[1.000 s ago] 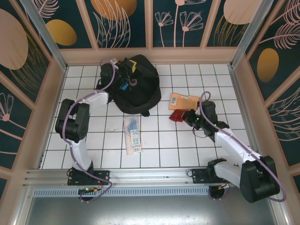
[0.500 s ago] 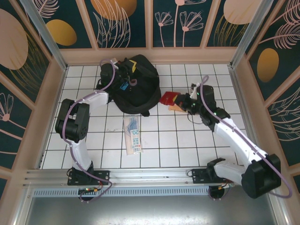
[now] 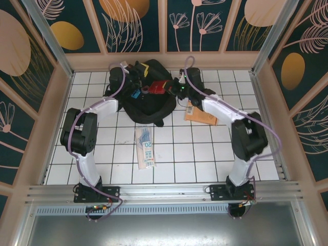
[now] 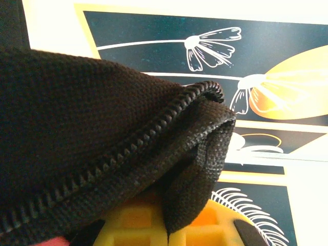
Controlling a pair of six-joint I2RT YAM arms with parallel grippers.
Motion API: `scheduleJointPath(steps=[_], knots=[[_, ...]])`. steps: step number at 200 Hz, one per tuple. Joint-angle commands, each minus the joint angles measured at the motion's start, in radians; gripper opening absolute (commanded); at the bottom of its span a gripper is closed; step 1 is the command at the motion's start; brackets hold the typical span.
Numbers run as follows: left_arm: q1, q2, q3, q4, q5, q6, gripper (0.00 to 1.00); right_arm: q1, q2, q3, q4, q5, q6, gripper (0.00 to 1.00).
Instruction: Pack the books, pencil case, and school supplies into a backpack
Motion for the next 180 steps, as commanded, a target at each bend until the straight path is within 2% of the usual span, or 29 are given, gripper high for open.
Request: scheduleJointPath(steps=[1, 38, 58, 69, 76, 91, 131, 153, 180], knots=[[-0.004, -0.031, 0.08, 0.033, 0.013, -0.004, 0.0, 0.027, 0.099, 0.121, 0.071, -0.003, 0.038, 0.0], [-0.004, -0.03, 0.107, 0.02, 0.011, 0.001, 0.0, 0.03, 0.287, 0.302, 0.051, 0.01, 0.055, 0.0], [-0.004, -0.024, 0.105, 0.022, 0.013, 0.0, 0.0, 0.03, 0.383, 0.461, -0.08, 0.021, -0.004, 0.0], [-0.004, -0.019, 0.103, 0.023, 0.013, -0.002, 0.0, 0.03, 0.406, 0.534, -0.184, 0.057, -0.053, 0.24], [-0.004, -0.018, 0.102, 0.023, 0.014, -0.002, 0.0, 0.048, 0.396, 0.544, -0.22, 0.085, -0.085, 0.35], [-0.004, -0.013, 0.1, 0.026, 0.015, -0.001, 0.0, 0.054, 0.336, 0.506, -0.245, 0.125, -0.145, 0.45], [-0.004, 0.002, 0.103, 0.021, 0.013, 0.016, 0.0, 0.1, 0.113, 0.331, -0.35, 0.269, -0.352, 0.52], [0.002, 0.013, 0.109, 0.022, 0.011, 0.017, 0.0, 0.196, -0.028, 0.177, -0.375, 0.385, -0.456, 0.59], [0.011, 0.018, 0.117, 0.007, 0.01, 0.032, 0.0, 0.366, -0.161, 0.004, -0.411, 0.516, -0.514, 0.67]])
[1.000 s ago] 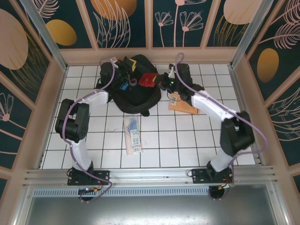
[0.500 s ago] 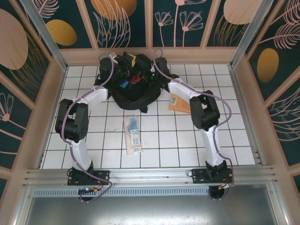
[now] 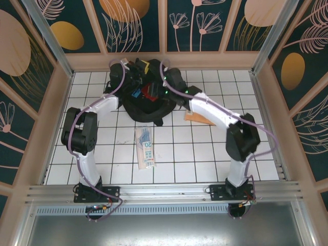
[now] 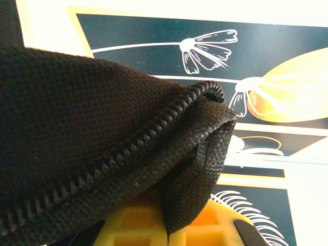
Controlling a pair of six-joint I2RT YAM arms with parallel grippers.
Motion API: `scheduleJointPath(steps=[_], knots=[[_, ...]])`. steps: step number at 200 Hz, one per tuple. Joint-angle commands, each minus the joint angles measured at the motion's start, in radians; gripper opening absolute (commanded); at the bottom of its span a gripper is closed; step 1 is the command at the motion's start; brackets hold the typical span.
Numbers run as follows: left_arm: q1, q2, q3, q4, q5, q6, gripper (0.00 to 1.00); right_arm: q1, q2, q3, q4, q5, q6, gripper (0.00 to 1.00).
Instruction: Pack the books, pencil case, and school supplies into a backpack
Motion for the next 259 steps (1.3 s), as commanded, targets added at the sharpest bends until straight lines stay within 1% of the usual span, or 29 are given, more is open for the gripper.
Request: scheduleJointPath(steps=[1, 15, 30, 35, 42, 45, 51, 76, 99, 126, 138, 154, 171, 205, 230, 242, 259], knots=[[0.01, 0.001, 0.054, 0.061, 0.014, 0.024, 0.0, 0.145, -0.103, -0.13, -0.075, 0.157, -0.123, 0.67], [0.01, 0.006, 0.062, 0.051, 0.016, 0.033, 0.0, 0.225, -0.128, -0.183, -0.115, 0.18, -0.11, 0.73], [0.012, 0.007, 0.065, 0.049, 0.013, 0.036, 0.0, 0.301, -0.119, -0.207, -0.172, 0.194, -0.085, 0.78], [0.014, 0.007, 0.065, 0.05, 0.012, 0.037, 0.0, 0.326, -0.113, -0.212, -0.188, 0.202, -0.078, 0.81], [0.014, 0.008, 0.065, 0.051, 0.01, 0.038, 0.0, 0.358, -0.096, -0.21, -0.216, 0.214, -0.069, 0.94], [0.016, 0.009, 0.066, 0.051, 0.008, 0.04, 0.0, 0.369, -0.088, -0.205, -0.229, 0.217, -0.065, 0.97], [0.017, 0.012, 0.068, 0.05, 0.008, 0.042, 0.0, 0.388, -0.069, -0.197, -0.252, 0.214, -0.059, 0.99], [0.024, 0.026, 0.074, 0.052, 0.017, 0.038, 0.0, 0.425, 0.026, -0.148, -0.33, 0.166, -0.051, 0.99], [0.026, 0.027, 0.065, 0.053, 0.017, 0.041, 0.0, 0.428, 0.126, -0.07, -0.39, 0.115, -0.036, 0.99], [0.028, 0.021, 0.052, 0.054, 0.016, 0.047, 0.0, 0.424, 0.246, 0.037, -0.488, 0.118, -0.018, 0.99], [0.028, 0.019, 0.046, 0.053, 0.017, 0.052, 0.0, 0.421, 0.276, 0.072, -0.508, 0.132, -0.009, 0.99], [0.028, 0.017, 0.032, 0.058, 0.02, 0.055, 0.0, 0.406, 0.307, 0.099, -0.525, 0.118, 0.001, 0.99], [0.027, 0.014, 0.016, 0.07, 0.021, 0.051, 0.0, 0.398, 0.339, 0.106, -0.524, 0.091, -0.008, 0.99], [0.029, 0.021, 0.008, 0.084, 0.034, 0.038, 0.0, 0.389, 0.415, 0.098, -0.563, 0.098, -0.037, 0.99], [0.029, 0.03, 0.013, 0.094, 0.038, 0.029, 0.0, 0.388, 0.439, 0.067, -0.575, 0.094, -0.062, 0.99], [0.029, 0.036, 0.019, 0.099, 0.042, 0.02, 0.0, 0.383, 0.441, 0.035, -0.565, 0.077, -0.071, 0.93], [0.029, 0.044, 0.029, 0.103, 0.049, 0.012, 0.0, 0.368, 0.428, -0.016, -0.536, 0.057, -0.077, 0.76]])
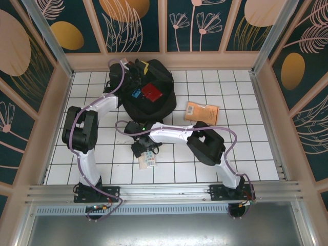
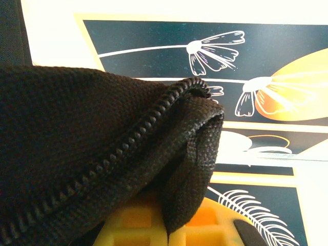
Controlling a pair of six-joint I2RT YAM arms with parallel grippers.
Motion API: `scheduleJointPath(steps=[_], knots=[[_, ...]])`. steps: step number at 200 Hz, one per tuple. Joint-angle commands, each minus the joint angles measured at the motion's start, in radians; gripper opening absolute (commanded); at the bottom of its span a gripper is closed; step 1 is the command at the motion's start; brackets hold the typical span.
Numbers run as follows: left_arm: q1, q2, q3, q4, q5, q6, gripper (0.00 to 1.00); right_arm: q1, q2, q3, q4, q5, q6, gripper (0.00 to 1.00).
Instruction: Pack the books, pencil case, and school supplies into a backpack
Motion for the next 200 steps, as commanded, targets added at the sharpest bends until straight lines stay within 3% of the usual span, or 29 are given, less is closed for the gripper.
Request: scheduleJointPath(steps=[1, 26, 82, 110, 200], knots=[[0.01, 0.019, 0.021, 0.099, 0.024, -0.02, 0.0, -0.019, 0.053, -0.106, -0.044, -0.047, -0.029, 0.75], [0.012, 0.024, 0.03, 0.098, 0.025, -0.021, 0.0, -0.055, 0.014, -0.174, 0.012, -0.1, -0.021, 0.48], [0.016, 0.038, 0.024, 0.114, 0.028, -0.035, 0.0, -0.078, -0.082, -0.21, 0.084, -0.103, 0.013, 0.29], [0.017, 0.036, 0.024, 0.114, 0.027, -0.037, 0.0, -0.08, -0.135, -0.217, 0.109, -0.083, 0.025, 0.02], [0.017, 0.022, 0.019, 0.11, 0.028, -0.042, 0.0, -0.09, -0.278, -0.237, 0.151, -0.079, 0.064, 0.0]])
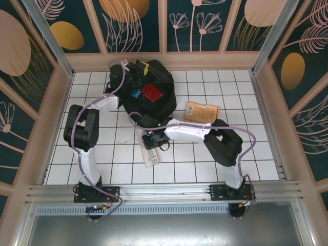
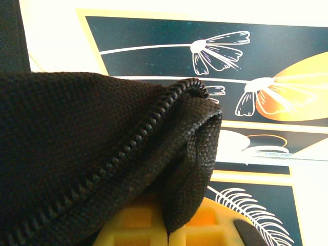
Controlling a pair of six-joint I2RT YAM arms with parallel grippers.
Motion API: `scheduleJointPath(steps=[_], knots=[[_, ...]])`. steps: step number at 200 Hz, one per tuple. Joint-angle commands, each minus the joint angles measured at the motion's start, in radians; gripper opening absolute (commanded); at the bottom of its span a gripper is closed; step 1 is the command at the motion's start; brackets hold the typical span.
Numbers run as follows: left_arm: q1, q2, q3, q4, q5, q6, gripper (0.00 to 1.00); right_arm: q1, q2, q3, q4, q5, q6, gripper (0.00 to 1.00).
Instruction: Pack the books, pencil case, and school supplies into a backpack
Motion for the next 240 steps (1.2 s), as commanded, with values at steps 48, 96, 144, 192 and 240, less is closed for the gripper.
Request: scheduleJointPath(steps=[48, 96, 144, 192, 240], knots=[[0.011, -0.016, 0.02, 0.062, 0.006, -0.021, 0.0, -0.001, -0.13, -0.01, -0.011, 0.025, 0.025, 0.0], [0.012, -0.021, 0.02, 0.063, 0.006, -0.023, 0.0, -0.022, -0.216, -0.043, 0.037, 0.002, 0.033, 0.0], [0.014, -0.024, 0.041, 0.05, 0.008, -0.025, 0.0, -0.135, -0.422, -0.161, 0.15, -0.172, 0.065, 0.0], [0.015, -0.032, 0.063, 0.033, 0.012, -0.014, 0.0, -0.36, -0.486, -0.204, 0.323, -0.463, 0.19, 0.0], [0.014, -0.041, 0.107, -0.011, 0.015, 0.006, 0.0, -0.464, -0.264, -0.105, 0.519, -0.659, 0.398, 0.0]])
